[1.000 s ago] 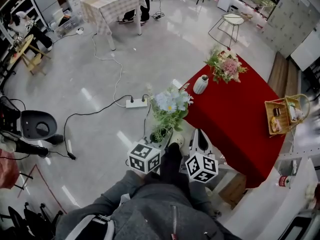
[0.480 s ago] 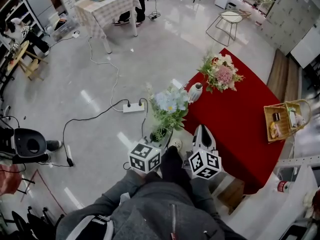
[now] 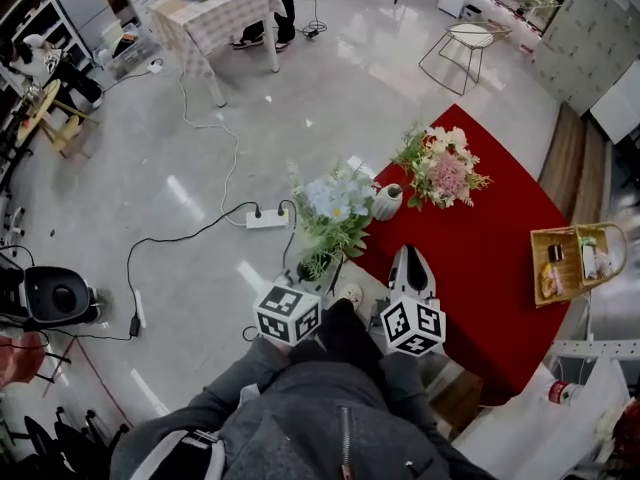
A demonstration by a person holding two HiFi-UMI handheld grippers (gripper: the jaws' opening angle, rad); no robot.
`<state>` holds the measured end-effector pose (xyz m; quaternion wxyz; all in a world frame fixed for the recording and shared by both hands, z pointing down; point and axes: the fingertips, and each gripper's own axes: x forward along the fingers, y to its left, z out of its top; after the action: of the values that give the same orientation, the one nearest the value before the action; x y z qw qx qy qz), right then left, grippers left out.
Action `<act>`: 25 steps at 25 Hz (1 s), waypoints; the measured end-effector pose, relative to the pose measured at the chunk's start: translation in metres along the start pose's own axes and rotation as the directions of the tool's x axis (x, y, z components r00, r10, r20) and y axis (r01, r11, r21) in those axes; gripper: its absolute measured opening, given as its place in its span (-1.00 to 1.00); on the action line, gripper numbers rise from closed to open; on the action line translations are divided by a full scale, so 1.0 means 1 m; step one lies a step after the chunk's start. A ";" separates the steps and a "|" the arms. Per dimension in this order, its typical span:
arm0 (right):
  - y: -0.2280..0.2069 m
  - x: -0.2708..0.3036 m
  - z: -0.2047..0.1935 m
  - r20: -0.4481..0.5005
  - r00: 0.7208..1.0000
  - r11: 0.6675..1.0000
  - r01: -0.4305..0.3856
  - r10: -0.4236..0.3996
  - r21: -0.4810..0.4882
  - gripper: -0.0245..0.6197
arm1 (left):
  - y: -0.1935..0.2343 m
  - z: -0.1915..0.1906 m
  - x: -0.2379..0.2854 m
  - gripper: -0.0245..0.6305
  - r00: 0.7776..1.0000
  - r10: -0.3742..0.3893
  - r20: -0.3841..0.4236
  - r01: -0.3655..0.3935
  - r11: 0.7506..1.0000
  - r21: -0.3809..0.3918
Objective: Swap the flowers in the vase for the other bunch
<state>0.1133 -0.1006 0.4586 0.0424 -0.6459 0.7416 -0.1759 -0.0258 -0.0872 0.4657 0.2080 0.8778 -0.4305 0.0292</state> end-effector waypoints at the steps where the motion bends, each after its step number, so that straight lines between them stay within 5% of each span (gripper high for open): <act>1: -0.001 0.006 0.001 0.003 1.000 1.000 -0.008 0.008 0.004 -0.87 | 0.002 0.000 0.003 -0.83 1.000 0.003 0.000 -0.003 1.000 -0.002; 11: -0.016 0.055 0.007 0.030 0.999 0.999 -0.044 0.044 0.021 -0.87 | 0.026 0.013 0.039 -0.83 0.998 0.047 0.029 -0.047 0.999 0.001; 15: -0.022 0.077 0.006 0.029 0.997 0.994 -0.075 0.073 0.074 -0.27 | 0.034 0.013 0.055 -0.83 0.998 0.060 0.024 -0.060 0.998 -0.007; 25: -0.022 0.114 0.000 -0.023 0.989 0.985 -0.143 0.146 0.099 -0.20 | 0.053 0.019 0.083 -0.83 0.995 0.100 0.013 -0.100 0.994 -0.037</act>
<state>0.1153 -0.2132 0.4846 0.0751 -0.5849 0.7777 -0.2178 -0.0165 -0.1855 0.4854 0.2190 0.8513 -0.4760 0.0252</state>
